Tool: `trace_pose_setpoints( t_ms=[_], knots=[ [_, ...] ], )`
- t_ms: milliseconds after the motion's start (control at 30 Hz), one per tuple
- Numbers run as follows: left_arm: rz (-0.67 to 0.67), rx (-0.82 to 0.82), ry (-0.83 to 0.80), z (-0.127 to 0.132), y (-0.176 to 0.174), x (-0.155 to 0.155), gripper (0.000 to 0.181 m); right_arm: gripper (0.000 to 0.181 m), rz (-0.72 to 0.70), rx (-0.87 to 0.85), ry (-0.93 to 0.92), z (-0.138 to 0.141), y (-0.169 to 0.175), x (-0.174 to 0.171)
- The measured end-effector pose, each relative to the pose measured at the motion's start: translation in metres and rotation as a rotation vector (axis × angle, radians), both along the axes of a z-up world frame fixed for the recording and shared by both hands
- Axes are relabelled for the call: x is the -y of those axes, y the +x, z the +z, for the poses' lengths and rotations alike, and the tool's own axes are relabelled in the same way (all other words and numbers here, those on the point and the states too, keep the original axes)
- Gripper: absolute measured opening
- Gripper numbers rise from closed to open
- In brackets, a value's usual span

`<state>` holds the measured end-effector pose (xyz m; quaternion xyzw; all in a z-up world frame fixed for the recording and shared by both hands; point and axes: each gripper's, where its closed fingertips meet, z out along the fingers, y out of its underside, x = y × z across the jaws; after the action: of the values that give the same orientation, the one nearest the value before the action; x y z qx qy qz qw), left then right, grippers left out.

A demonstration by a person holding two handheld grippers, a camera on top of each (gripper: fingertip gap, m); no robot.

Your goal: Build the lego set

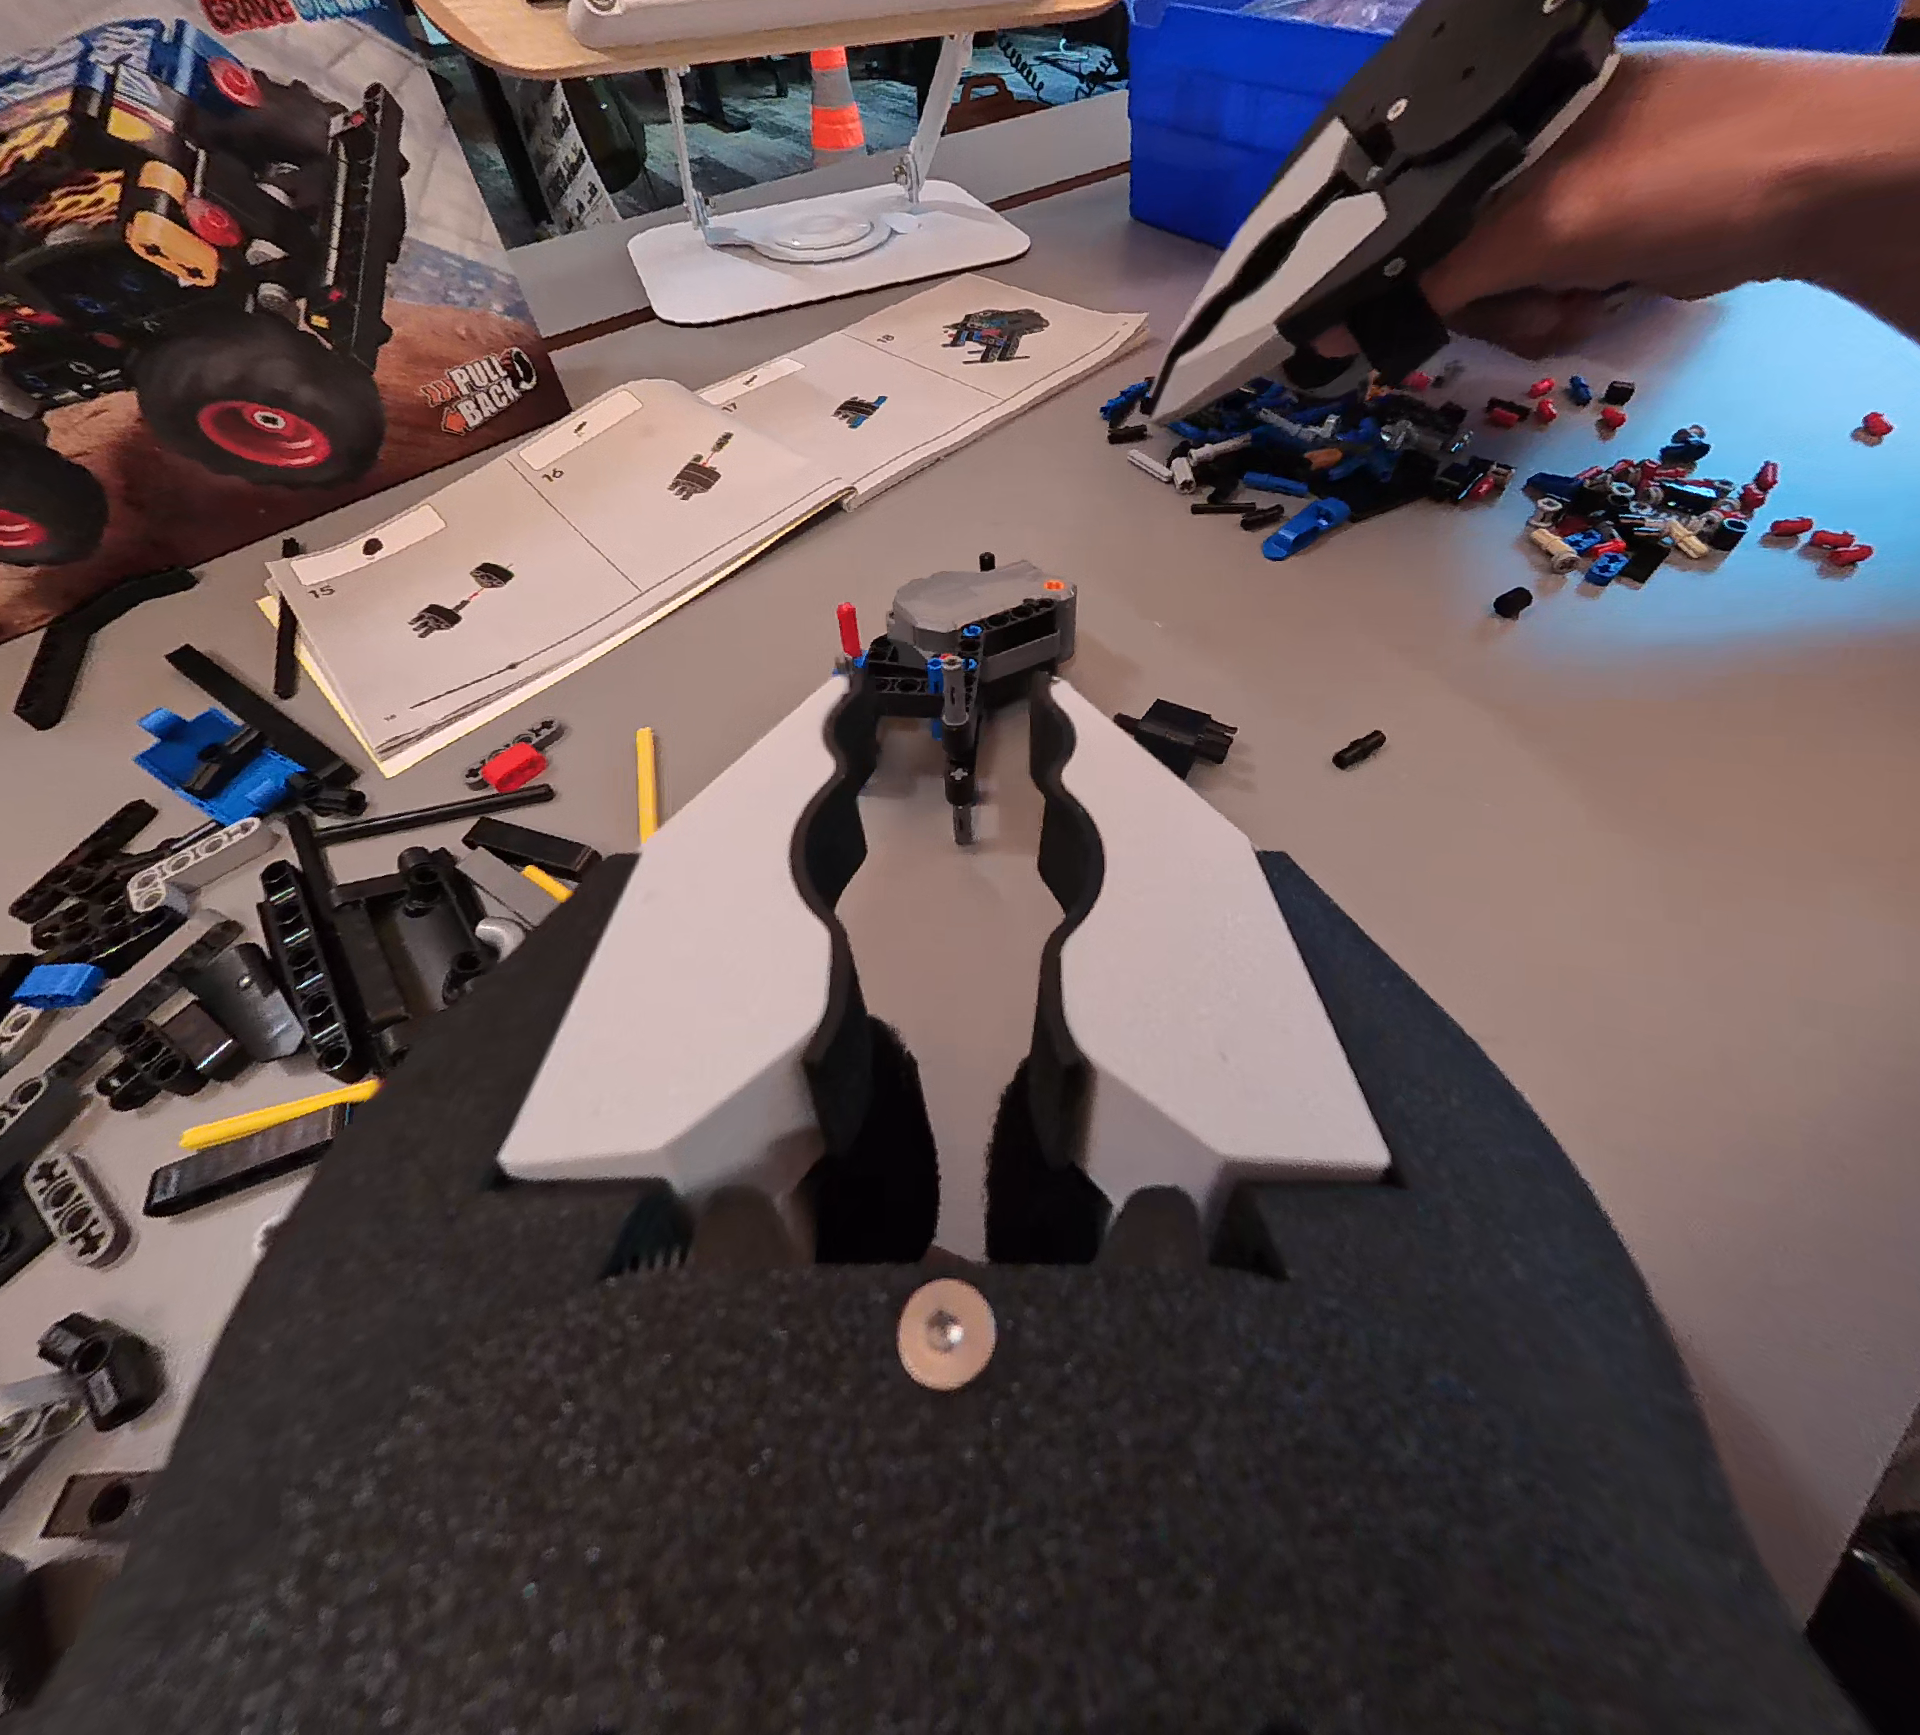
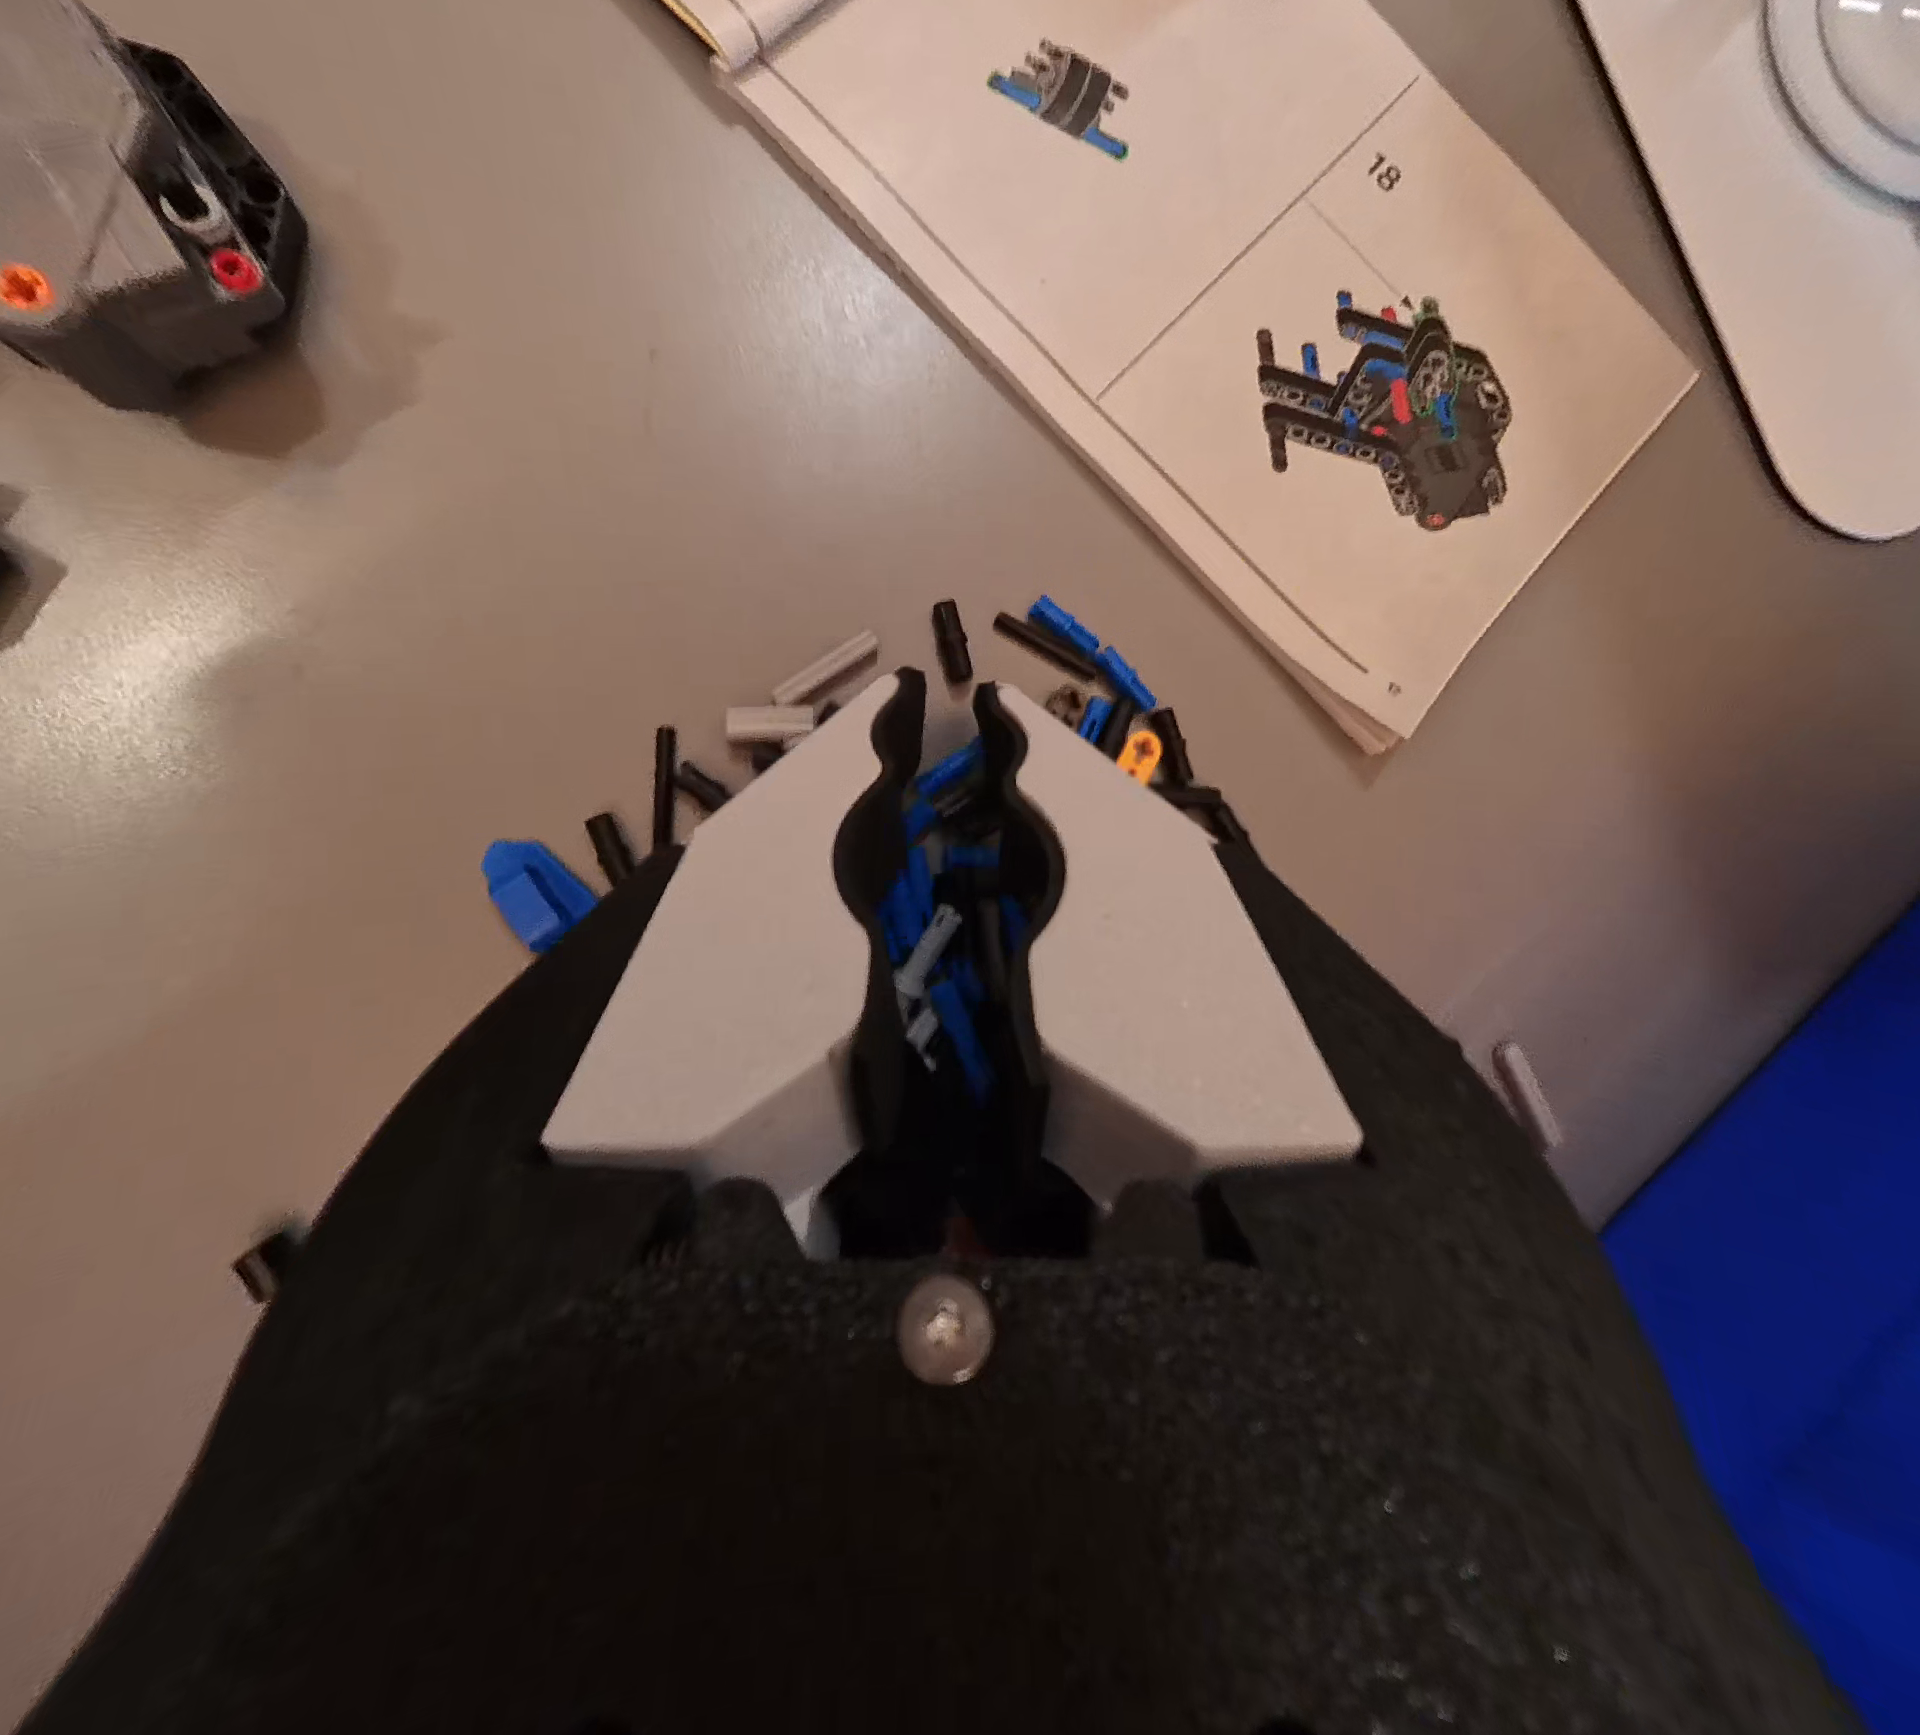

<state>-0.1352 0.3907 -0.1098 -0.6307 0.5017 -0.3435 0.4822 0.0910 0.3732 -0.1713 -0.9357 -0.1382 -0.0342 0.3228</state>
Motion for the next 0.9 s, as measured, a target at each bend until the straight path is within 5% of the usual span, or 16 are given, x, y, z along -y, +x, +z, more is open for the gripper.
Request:
trace_pose_setpoints(
  t_ms=[433, 667, 900],
  knots=[
    [0.016, -0.003, -0.001, 0.001, -0.001, -0.004, 0.027, 0.004, 0.063, -0.125, -0.018, -0.005, -0.013, -0.009],
    [0.011, -0.017, -0.014, -0.002, -0.001, -0.003, 0.027, 0.004, 0.335, -0.218, 0.102, 0.051, -0.097, 0.025],
    [0.011, -0.029, -0.015, -0.003, -0.003, 0.002, 0.027, 0.004, 0.481, -0.161, -0.084, 0.000, -0.164, 0.091]
  ],
)
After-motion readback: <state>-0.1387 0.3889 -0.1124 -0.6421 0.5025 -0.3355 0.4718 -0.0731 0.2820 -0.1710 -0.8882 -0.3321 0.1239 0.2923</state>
